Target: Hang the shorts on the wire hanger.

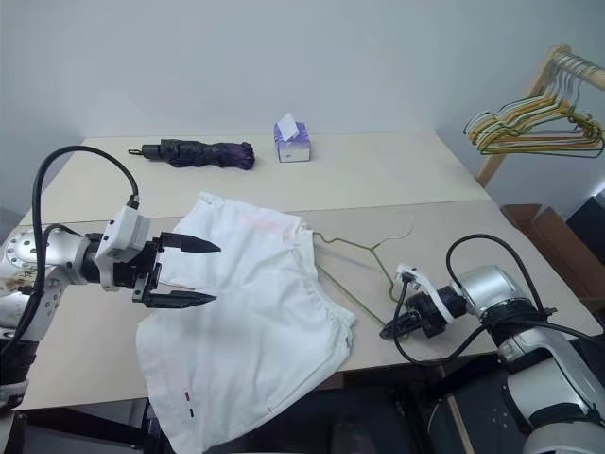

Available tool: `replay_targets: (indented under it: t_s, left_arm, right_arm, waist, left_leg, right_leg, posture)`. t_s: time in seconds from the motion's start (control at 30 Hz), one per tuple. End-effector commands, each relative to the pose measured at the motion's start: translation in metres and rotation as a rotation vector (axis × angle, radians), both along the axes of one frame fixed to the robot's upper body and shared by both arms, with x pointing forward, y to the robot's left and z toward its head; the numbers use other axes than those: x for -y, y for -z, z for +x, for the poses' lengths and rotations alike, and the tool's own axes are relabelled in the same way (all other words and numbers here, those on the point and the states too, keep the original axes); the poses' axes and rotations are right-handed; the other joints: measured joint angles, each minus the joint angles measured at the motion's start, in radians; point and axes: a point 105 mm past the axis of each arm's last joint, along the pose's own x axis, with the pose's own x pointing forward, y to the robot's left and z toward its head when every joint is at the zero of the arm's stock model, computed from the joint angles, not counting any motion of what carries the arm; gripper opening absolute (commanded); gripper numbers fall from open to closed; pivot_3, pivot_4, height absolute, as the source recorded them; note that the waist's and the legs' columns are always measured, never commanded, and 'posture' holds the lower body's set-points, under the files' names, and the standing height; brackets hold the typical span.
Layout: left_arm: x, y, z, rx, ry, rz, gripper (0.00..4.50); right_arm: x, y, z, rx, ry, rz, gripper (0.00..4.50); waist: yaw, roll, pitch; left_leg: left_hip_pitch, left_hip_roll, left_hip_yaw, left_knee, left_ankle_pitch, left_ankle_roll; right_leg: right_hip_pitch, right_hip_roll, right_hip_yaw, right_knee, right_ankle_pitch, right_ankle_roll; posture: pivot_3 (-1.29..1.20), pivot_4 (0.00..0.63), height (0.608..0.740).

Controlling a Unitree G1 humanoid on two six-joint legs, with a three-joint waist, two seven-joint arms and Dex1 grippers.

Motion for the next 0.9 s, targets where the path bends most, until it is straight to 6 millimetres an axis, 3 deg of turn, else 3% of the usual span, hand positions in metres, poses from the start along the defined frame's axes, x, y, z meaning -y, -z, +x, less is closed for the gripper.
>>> replay_targets:
  t_s: [0.03, 0.2, 0.47, 0.9]
  left_arm:
    - [-0.002, -0.009, 0.000, 0.049, -0.006, -0.001, 4.48]
    - [0.000, -0.008, 0.000, 0.047, -0.008, -0.006, 4.48]
    - [0.002, -0.007, 0.001, 0.047, -0.003, -0.011, 4.48]
    - [0.000, -0.006, -0.002, 0.043, -0.009, -0.008, 4.48]
  right_arm:
    - [0.007, -0.024, 0.007, 0.020, 0.058, 0.096, 0.00]
    - [0.011, -0.022, 0.001, 0.005, 0.058, 0.079, 0.00]
    - [0.002, -0.001, -0.016, -0.045, -0.077, -0.027, 0.00]
    - [0.001, 0.014, 0.010, 0.035, -0.115, -0.180, 0.00]
  waist:
    - [0.002, 0.001, -0.001]
    - [0.001, 0.001, -0.001]
    - [-0.003, 0.003, -0.001]
    - [-0.013, -0.005, -0.007]
  left_leg:
    - [-0.001, 0.000, 0.000, 0.000, 0.000, 0.000]
    - [-0.003, -0.001, 0.000, 0.001, 0.000, 0.000]
    - [-0.002, -0.001, 0.000, 0.001, 0.000, 0.000]
    - [0.004, 0.000, 0.000, 0.001, 0.000, -0.001]
  right_leg:
    - [0.000, 0.000, 0.000, 0.000, 0.000, 0.000]
    - [-0.001, -0.001, -0.001, 0.000, 0.000, 0.000]
    - [-0.001, -0.001, 0.000, 0.000, 0.000, 0.000]
    - [0.003, 0.001, 0.000, 0.000, 0.000, 0.000]
  posture:
    - [-0.06, 0.000, 0.740]
    - [-0.07, 0.000, 0.740]
    - [-0.07, 0.000, 0.740]
    - [-0.05, 0.000, 0.740]
